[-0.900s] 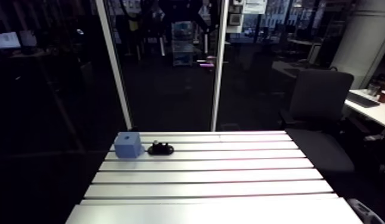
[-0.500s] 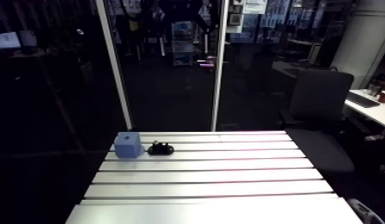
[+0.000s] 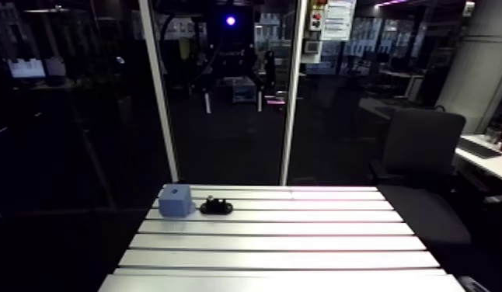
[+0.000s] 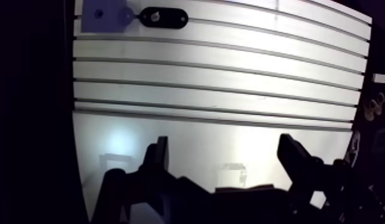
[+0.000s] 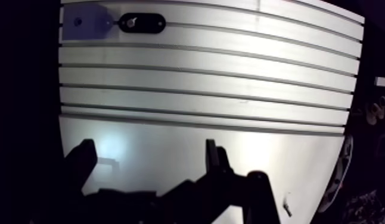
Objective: Pick up the M10 bolt and insert it into the hex recess until seated.
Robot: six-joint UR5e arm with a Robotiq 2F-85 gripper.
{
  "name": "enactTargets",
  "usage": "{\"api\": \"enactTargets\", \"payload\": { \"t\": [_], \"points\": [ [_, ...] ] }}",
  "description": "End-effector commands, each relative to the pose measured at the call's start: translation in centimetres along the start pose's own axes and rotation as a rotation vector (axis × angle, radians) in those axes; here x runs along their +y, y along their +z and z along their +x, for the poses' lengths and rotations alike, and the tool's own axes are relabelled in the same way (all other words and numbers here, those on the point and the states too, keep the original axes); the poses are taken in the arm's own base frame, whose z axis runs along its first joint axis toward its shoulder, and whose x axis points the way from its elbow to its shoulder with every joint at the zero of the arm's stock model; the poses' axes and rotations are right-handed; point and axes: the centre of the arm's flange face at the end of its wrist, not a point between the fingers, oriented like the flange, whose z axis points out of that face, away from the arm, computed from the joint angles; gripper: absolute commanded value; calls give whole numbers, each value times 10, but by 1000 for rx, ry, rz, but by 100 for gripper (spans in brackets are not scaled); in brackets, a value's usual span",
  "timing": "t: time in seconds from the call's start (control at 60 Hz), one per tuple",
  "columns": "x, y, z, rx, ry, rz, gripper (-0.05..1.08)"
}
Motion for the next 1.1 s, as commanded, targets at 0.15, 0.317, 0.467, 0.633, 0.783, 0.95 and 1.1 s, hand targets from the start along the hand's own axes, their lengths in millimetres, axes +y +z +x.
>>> {"api": "enactTargets", "payload": {
  "t": [0.15,0.317,0.467,0.633,0.783,0.95,1.1],
  "points": [
    [44,2,7,26,55,19,1],
    [41,13,4,8,86,43,1],
    [40,26,8,12,142,33,1],
    [16,44,28,117,96,13,1],
    [4,78,35,136,107,4,1],
    [-21,109,43,163,122,-112,1],
    [-52,130,44,204,104,-145,1]
  ]
}}
